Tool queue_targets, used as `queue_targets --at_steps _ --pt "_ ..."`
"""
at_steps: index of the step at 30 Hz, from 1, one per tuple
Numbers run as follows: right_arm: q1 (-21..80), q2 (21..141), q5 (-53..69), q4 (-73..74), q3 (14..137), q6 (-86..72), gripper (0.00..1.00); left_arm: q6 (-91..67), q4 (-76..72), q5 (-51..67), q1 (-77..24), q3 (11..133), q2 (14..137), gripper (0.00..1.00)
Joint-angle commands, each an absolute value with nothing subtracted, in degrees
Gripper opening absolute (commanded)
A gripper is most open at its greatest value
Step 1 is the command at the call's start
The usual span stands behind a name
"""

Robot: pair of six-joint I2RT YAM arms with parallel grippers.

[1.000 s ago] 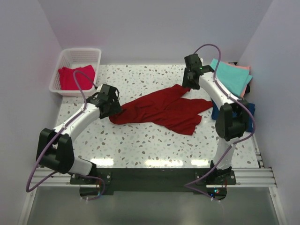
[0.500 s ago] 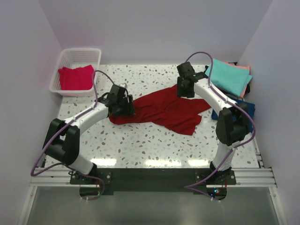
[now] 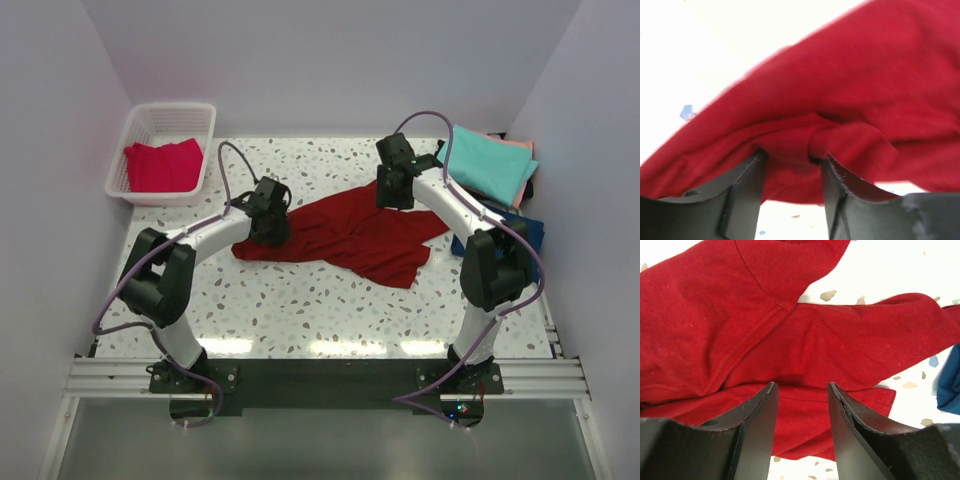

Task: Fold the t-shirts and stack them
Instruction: Flatten the tshirt out

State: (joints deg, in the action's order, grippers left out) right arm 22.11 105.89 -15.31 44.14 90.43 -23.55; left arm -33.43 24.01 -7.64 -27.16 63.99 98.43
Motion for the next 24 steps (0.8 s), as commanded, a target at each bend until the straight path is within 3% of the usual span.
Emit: queue_targets --at_steps 1,5,8,12,17,18,19,24 --pt "22.2 104.3 -15.1 43.9 90.8 -24.1 0.48 -37.9 27.1 -20.6 -27.2 68.9 101.7 0.47" --pt "22.3 104.6 -15.3 44.3 91.2 -23.7 0.47 -38.7 29.6 -23.6 -27.2 70.9 103.1 0.23" --pt "22.3 104.9 -14.9 44.5 91.6 -23.7 0.47 -38.8 30.8 -25.0 -27.2 71.7 102.4 0.13" --pt "22.2 105.1 -14.2 44.5 91.5 -24.0 0.47 -40.0 33.0 -27.3 -27.1 72.9 99.8 0.07" --pt "22.3 105.1 -13.8 44.3 91.4 -24.0 0.47 -41.4 36.0 -33.0 -27.1 75.2 97.4 0.08" --pt "22.3 105.2 -13.7 44.3 91.3 -23.9 0.47 -40.4 35.7 -33.2 -27.0 75.5 96.9 0.12" --pt "22.5 105.3 -13.4 44.4 91.3 -23.9 0.47 -40.3 35.7 -33.6 -26.9 76.1 96.9 0.23" --pt "22.6 105.2 -13.6 44.5 91.0 -23.8 0.47 -38.4 35.9 -30.4 -26.8 77.5 96.7 0.41"
